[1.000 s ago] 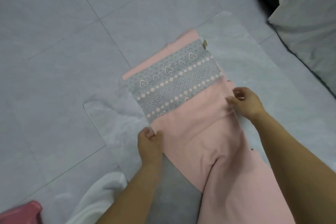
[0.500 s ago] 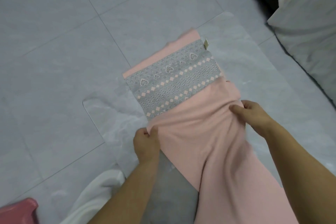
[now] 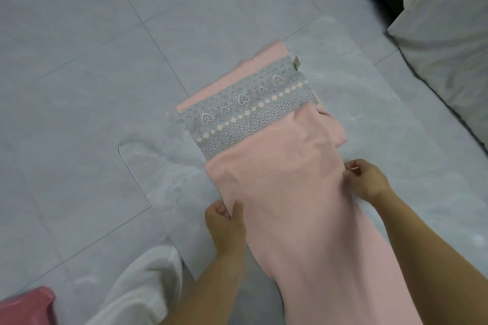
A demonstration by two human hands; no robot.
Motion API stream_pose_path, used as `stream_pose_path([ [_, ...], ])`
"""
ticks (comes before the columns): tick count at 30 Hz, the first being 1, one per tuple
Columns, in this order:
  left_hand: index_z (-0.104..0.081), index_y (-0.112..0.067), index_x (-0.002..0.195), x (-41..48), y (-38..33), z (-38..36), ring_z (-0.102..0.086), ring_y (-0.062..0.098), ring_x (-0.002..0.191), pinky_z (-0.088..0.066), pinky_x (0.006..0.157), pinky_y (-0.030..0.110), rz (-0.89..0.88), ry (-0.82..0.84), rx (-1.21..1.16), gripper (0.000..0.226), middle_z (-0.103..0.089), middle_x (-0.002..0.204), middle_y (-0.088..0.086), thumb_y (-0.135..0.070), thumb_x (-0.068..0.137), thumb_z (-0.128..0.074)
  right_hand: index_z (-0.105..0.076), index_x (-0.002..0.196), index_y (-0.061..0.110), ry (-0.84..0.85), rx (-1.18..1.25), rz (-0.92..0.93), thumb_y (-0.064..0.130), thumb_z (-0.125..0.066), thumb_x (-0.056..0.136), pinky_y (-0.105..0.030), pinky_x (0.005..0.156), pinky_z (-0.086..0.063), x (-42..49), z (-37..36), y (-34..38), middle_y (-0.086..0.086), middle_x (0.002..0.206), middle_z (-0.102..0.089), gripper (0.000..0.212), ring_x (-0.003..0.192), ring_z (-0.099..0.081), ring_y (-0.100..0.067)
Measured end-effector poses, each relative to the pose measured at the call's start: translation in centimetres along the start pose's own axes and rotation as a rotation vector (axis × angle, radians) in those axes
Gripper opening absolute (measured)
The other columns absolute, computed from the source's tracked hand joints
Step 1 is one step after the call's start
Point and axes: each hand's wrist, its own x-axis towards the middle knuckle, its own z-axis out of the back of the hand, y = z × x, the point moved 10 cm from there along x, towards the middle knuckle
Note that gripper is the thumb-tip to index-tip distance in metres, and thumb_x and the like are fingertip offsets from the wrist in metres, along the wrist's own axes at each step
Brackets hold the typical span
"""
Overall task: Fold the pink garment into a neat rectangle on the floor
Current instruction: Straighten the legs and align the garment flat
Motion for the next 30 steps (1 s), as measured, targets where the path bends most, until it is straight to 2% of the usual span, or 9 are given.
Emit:
stream_pose_path([
  [4, -0.050, 0.003, 0.077, -1.6, 4.1, -0.5, -0.046, 0.026, 0.058, -0.042, 0.055, 0.036, 0.115, -0.019, 0.172, 0.038, -0.044, 0.069, 0.011, -0.021, 0.070, -0.078, -0.053, 0.108, 0.023, 0.105, -0.068, 0.022, 0.039, -0.065, 0.080, -0.049, 0.095, -0.043, -1.0, -1.9, 0.5, 0.002, 0.102, -0.059, 0.034, 0.102, -0.058, -0.028],
  [7, -0.053, 0.004, 0.079, -2.5, 5.0, -1.3, -0.041, 0.016, 0.050, -0.036, 0.046, 0.025, 0.160, 0.033, 0.147, 0.033, -0.048, 0.067, 0.010, -0.019, 0.072, -0.077, -0.056, 0.096, 0.019, 0.145, -0.054, 0.019, 0.040, -0.070, 0.076, -0.049, 0.092, -0.046, -1.5, -2.4, 0.8, -0.002, 0.099, -0.064, 0.032, 0.095, -0.060, -0.029],
  [13, -0.055, -0.005, 0.079, -2.8, 4.4, -1.6, -0.061, 0.033, 0.084, -0.046, 0.073, 0.036, 0.106, 0.091, 0.234, 0.017, -0.064, 0.087, 0.021, -0.017, 0.082, -0.067, -0.060, 0.096, 0.009, 0.130, 0.277, 0.088, 0.026, -0.065, 0.083, -0.039, 0.077, -0.052, -3.3, -1.4, 0.9, -0.011, 0.100, -0.066, 0.022, 0.089, -0.062, -0.028],
  [16, -0.052, -0.004, 0.086, -3.9, 3.0, -0.9, -0.060, 0.033, 0.086, -0.037, 0.066, 0.030, 0.033, 0.049, 0.247, 0.015, -0.059, 0.082, 0.016, -0.015, 0.087, -0.061, -0.057, 0.100, 0.007, 0.155, 0.356, 0.082, 0.026, -0.067, 0.084, -0.034, 0.070, -0.051, -4.1, -1.6, 0.3, -0.015, 0.103, -0.066, 0.027, 0.083, -0.063, -0.026],
  [19, -0.044, -0.008, 0.103, -5.0, 1.9, -0.3, -0.061, 0.033, 0.091, -0.042, 0.074, 0.031, -0.033, 0.029, 0.185, 0.024, -0.060, 0.092, 0.013, -0.010, 0.086, -0.060, -0.049, 0.107, 0.019, 0.042, 0.443, 0.070, 0.031, -0.080, 0.070, -0.035, 0.073, -0.051, -4.3, -0.6, -0.6, -0.013, 0.096, -0.063, 0.050, 0.082, -0.062, -0.023],
  [22, -0.033, -0.024, 0.137, -6.2, 0.3, -0.9, -0.060, 0.022, 0.100, -0.046, 0.092, 0.030, -0.176, 0.124, 0.185, 0.055, -0.060, 0.116, 0.005, -0.007, 0.088, -0.055, -0.041, 0.121, 0.041, -0.078, 0.583, 0.145, 0.026, -0.080, 0.071, -0.025, 0.070, -0.044, -5.3, 1.8, -0.4, -0.002, 0.079, -0.052, 0.065, 0.074, -0.054, -0.013],
  [25, -0.055, -0.020, 0.125, -7.4, -1.6, -2.0, -0.058, 0.011, 0.100, -0.033, 0.082, -0.001, -0.363, 0.253, 0.273, 0.037, -0.058, 0.110, -0.010, -0.004, 0.092, -0.049, -0.044, 0.118, 0.043, -0.088, 0.589, 0.224, 0.020, -0.077, 0.075, -0.022, 0.066, -0.042, -6.5, 3.3, 0.0, 0.000, 0.077, -0.051, 0.059, 0.069, -0.051, -0.012],
  [27, -0.064, -0.012, 0.112, -7.5, -1.8, -2.5, -0.059, 0.020, 0.103, -0.032, 0.080, -0.002, -0.406, 0.290, 0.316, 0.027, -0.061, 0.107, -0.004, -0.003, 0.091, -0.051, -0.045, 0.119, 0.046, -0.019, 0.492, 0.251, 0.022, -0.075, 0.077, -0.025, 0.066, -0.044, -7.3, 3.2, 0.3, -0.005, 0.079, -0.054, 0.057, 0.070, -0.052, -0.016],
  [30, -0.053, -0.010, 0.124, -7.2, -1.5, -2.9, -0.051, 0.020, 0.113, -0.032, 0.089, 0.011, -0.361, 0.352, 0.344, 0.036, -0.053, 0.121, 0.007, -0.006, 0.088, -0.055, -0.038, 0.125, 0.051, 0.102, 0.315, 0.296, 0.018, -0.068, 0.083, -0.017, 0.058, -0.039, -8.2, 1.8, 0.0, -0.003, 0.061, -0.046, 0.061, 0.053, -0.043, -0.008],
])
